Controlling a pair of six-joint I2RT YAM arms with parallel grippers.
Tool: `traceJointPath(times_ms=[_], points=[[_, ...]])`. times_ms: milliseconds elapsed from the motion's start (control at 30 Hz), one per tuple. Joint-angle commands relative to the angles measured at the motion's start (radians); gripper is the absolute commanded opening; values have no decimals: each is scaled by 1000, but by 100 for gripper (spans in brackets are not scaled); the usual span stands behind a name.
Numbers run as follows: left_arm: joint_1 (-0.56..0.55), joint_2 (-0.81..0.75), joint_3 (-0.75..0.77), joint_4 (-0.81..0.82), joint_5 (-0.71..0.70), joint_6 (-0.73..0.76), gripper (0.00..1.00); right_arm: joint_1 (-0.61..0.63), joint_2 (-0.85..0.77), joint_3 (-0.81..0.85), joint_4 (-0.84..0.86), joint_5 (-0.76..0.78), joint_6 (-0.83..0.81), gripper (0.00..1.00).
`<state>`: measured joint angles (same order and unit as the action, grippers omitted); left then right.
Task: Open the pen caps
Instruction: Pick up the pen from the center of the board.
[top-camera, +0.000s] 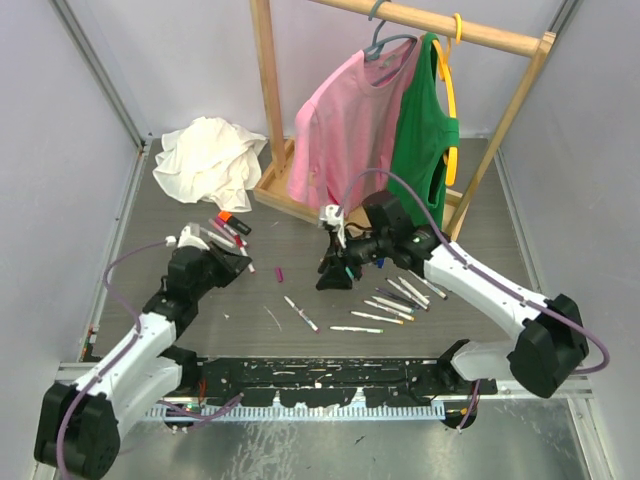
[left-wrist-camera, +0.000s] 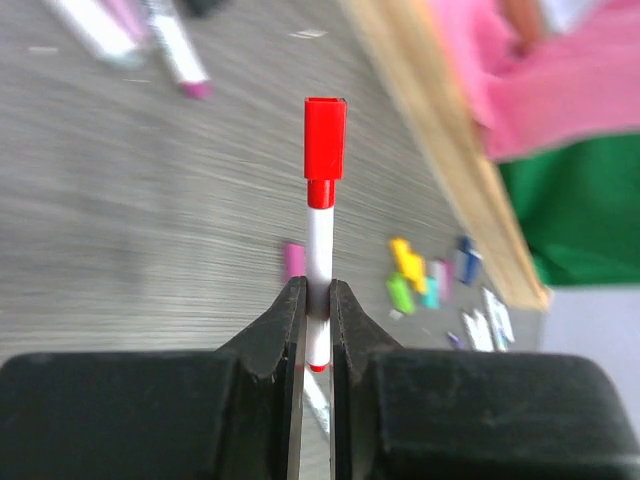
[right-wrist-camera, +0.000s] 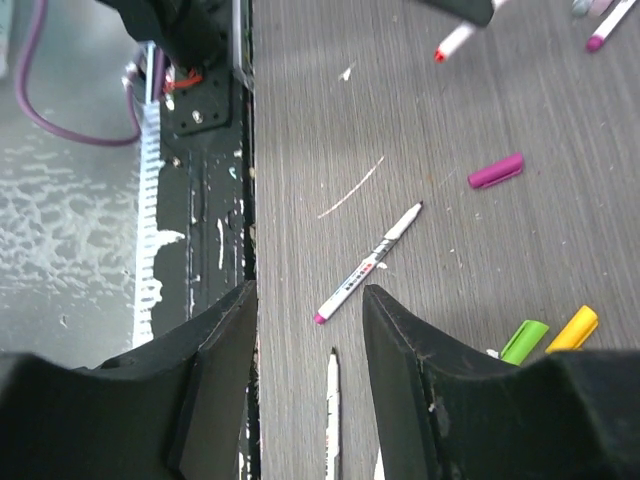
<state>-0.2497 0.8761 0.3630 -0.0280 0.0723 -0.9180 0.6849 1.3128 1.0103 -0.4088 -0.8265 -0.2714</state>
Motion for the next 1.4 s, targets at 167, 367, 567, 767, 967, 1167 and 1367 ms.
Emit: traceJointPath(times_ms=[167,367,567,767,967,1167,1367], points=[[-305,-170,-132,699,97,101,0,-160,-101,-83,303,-220,285,55],[-497,-91,-142,903,43,227,0,-239,-98,-248,788,-326,601,57],[-677,36,-121,1025,-76,350,0,-246,-82,-407,1278,-328,906,59],[-762,134,-104,1132,-154,391,0,-244,-76,-421,1291,-305,913,58],[-786,187,-81,1152,-213,355,0,-222,-62,-426,1313,-313,927,58],[-801,225,-68,1198,-228,311,0,-196,-48,-436,1315,-294,916,55],[-827,276,-43,1237,-225,300,0,-196,-42,-441,1311,-262,937,49]])
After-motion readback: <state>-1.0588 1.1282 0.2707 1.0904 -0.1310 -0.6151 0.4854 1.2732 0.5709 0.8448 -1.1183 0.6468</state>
